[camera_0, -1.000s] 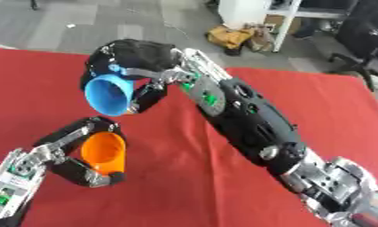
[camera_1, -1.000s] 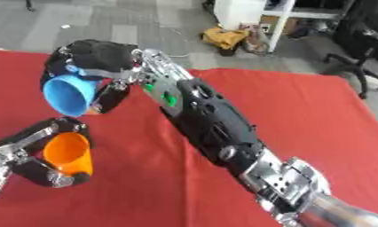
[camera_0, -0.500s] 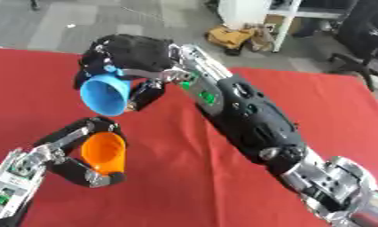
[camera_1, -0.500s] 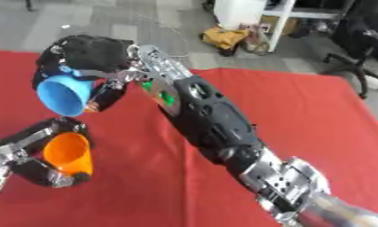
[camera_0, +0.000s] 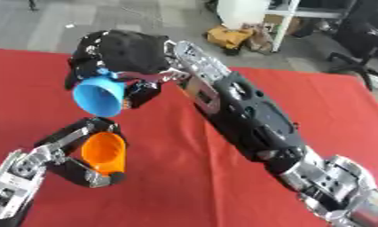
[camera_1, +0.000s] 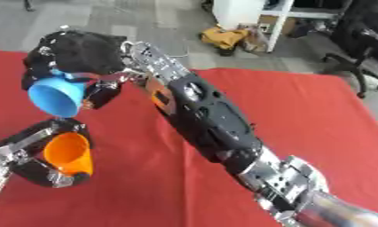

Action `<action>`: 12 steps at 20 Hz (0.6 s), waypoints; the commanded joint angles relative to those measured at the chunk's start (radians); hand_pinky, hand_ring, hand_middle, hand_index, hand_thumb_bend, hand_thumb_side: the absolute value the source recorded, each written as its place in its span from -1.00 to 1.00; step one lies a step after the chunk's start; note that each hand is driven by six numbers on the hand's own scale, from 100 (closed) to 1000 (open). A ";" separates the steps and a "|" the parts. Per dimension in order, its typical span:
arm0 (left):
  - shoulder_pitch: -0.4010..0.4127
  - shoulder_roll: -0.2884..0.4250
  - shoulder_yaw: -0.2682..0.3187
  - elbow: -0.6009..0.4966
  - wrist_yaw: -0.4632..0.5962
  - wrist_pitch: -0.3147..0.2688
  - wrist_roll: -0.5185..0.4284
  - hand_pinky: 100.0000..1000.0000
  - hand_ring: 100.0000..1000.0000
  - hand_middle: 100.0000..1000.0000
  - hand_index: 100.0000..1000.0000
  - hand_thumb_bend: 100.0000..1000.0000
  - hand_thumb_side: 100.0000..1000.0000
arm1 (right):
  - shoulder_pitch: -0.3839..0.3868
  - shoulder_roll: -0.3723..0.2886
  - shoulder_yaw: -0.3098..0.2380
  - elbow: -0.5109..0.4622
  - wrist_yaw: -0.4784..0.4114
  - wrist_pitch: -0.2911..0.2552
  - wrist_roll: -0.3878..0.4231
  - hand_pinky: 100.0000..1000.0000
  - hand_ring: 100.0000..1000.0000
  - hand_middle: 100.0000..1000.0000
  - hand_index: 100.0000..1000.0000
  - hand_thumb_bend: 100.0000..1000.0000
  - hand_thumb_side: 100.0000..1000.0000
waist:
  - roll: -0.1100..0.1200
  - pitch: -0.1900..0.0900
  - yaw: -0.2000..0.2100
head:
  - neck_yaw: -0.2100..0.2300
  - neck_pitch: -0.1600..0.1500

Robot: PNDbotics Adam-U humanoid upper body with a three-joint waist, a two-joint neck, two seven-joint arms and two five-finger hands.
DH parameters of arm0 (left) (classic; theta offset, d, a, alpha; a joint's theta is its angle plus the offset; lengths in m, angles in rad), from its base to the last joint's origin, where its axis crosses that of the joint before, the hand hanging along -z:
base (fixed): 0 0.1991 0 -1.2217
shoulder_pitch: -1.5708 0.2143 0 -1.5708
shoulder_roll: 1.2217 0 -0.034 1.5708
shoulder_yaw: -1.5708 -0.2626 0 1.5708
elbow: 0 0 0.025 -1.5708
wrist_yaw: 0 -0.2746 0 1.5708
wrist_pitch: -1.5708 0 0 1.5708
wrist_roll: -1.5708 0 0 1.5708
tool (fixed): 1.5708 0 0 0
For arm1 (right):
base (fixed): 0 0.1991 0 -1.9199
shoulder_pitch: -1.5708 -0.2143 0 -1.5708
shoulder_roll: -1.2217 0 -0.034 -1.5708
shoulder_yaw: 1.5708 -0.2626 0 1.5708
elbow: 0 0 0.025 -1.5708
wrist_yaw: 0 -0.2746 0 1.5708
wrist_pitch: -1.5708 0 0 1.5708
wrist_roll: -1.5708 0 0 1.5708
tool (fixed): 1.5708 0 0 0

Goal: Pour the contents of one cup into another cup.

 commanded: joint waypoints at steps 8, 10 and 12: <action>-0.022 0.003 0.010 -0.013 0.005 -0.118 -0.124 0.23 -0.39 -0.69 0.16 -0.92 -1.00 | -0.023 -0.014 -0.002 -0.020 0.090 -0.003 -0.066 0.41 0.14 0.05 0.49 -0.59 -1.00 | 0.008 -0.015 -0.002 | -0.002 -0.006; -0.021 0.003 0.005 -0.017 0.016 -0.125 -0.134 0.23 -0.39 -0.69 0.16 -0.92 -1.00 | -0.022 -0.013 -0.002 -0.016 0.097 -0.004 -0.073 0.41 0.14 0.05 0.49 -0.60 -1.00 | 0.009 -0.015 -0.002 | -0.002 -0.007; -0.021 0.004 -0.003 -0.022 0.035 -0.131 -0.152 0.23 -0.39 -0.69 0.16 -0.92 -1.00 | -0.022 -0.012 -0.002 -0.012 0.101 -0.006 -0.077 0.41 0.14 0.05 0.49 -0.60 -1.00 | 0.009 -0.014 -0.003 | -0.003 -0.006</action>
